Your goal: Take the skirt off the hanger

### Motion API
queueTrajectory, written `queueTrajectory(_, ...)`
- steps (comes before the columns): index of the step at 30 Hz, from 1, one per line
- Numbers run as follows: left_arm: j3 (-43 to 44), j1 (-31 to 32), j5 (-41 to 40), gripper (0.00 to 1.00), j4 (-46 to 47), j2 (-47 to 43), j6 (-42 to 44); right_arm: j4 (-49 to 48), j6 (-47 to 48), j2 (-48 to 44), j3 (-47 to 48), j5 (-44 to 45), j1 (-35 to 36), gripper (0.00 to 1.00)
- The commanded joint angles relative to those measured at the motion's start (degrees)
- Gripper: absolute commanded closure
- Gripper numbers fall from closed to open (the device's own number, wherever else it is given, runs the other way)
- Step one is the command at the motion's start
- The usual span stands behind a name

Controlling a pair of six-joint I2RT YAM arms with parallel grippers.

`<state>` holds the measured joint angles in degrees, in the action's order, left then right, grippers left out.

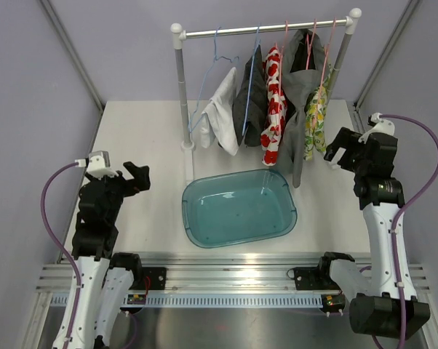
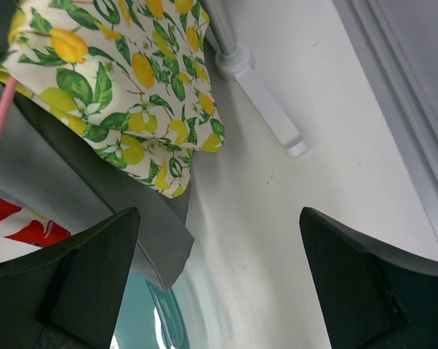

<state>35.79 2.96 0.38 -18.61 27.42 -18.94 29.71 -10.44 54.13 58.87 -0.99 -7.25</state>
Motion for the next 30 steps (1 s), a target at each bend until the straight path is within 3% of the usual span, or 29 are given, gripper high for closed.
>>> queueTrajectory(1, 2.2, -0.3, 6.0, 0.01, 3.0, 0.3, -1.8, 0.4, -2.8, -2.5, 3.5, 5.1, 0.1, 0.00)
queueTrajectory(5, 3.8, -0.3, 8.2, 0.01, 2.3, 0.8, -1.1, 2.2, 2.5, -3.2, 4.7, 1.3, 0.1, 0.01)
queueTrajectory(9, 7.1, -0.3, 12.3, 0.01, 2.8, 2.8, -0.6, 5.7, 14.5, -3.2, 5.9, -12.4, 0.1, 0.00)
queueTrajectory(12, 13.8, -0.3, 17.1, 0.01, 3.1, 9.0, -1.6, 10.3, 27.5, -3.0, 6.3, -27.6, 0.1, 0.01)
queueTrajectory(15, 23.6, 0.7, 21.4, 0.01, 2.2, 18.3, -2.2, 13.3, 31.9, -2.2, 5.7, -32.9, 0.2, 0.01)
queueTrajectory(21, 49.5, 14.6, 9.7, 0.01, -6.4, 39.8, 4.8, 10.3, 31.6, -1.7, -0.5, -40.6, 0.0, 0.00)
queueTrajectory(26, 64.5, 16.6, 9.1, 0.17, -8.2, 55.3, 6.1, 8.0, 31.7, -2.3, -3.9, -43.7, 0.0, 0.01)
queueTrajectory(30, 74.1, 18.0, 8.2, 0.23, -9.8, 64.5, 6.5, 8.2, 32.1, -2.7, -4.6, -44.2, 0.0, 0.01)
